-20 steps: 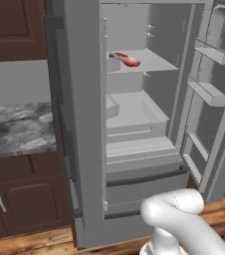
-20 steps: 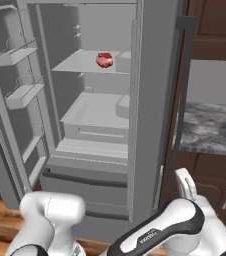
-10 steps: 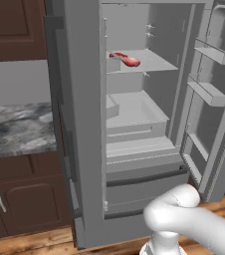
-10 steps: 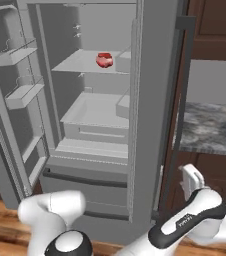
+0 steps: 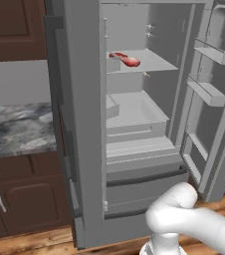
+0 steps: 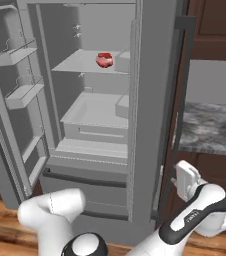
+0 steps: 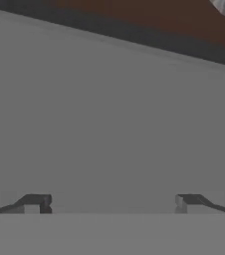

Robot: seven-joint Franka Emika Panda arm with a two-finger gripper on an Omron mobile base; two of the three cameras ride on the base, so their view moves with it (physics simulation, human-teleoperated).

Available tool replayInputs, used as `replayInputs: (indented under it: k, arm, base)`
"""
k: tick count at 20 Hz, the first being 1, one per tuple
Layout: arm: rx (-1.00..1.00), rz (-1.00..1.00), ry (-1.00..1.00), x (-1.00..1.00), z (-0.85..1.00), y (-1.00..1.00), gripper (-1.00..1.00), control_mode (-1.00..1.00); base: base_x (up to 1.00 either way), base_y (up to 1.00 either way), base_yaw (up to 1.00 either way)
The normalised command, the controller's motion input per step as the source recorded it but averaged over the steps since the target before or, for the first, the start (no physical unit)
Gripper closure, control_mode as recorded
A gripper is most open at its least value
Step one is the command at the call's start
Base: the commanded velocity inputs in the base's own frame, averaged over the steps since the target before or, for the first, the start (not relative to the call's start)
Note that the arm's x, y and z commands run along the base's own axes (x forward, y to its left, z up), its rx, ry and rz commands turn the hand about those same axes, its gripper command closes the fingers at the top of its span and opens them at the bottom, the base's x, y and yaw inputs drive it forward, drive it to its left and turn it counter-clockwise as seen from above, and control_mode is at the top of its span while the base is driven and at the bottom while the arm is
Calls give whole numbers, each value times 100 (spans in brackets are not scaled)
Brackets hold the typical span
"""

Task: Place the steak on the counter behind the older steak on the same shelf of the fridge to maintain FIFO order. Close the fridge door when finished.

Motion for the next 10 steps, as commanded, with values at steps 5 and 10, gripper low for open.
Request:
replayInputs:
  k: [5,10]
  arm:
    - [0,0,0,0,0,100,-100,-100]
    - [0,0,1,6,0,100,-100,-100]
  base:
    - [0,0,0]
    - [0,0,0]
